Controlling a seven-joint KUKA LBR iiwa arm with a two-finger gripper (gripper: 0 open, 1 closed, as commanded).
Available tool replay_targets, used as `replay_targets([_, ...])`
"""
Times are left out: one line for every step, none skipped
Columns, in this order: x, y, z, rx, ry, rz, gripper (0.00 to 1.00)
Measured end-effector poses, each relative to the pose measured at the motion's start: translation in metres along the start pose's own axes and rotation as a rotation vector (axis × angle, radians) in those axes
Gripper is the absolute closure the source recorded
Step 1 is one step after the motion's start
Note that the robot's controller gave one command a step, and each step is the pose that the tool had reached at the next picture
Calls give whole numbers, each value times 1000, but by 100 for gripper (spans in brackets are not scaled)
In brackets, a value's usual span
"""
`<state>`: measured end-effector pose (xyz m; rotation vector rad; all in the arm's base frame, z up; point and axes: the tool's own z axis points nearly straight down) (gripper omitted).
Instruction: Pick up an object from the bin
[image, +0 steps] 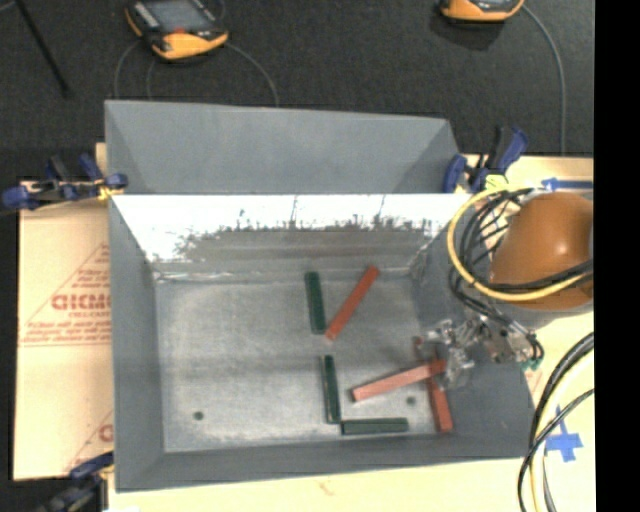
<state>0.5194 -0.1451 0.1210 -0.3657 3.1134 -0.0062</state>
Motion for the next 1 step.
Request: replay_targets([20, 58, -105, -5, 3, 14, 100])
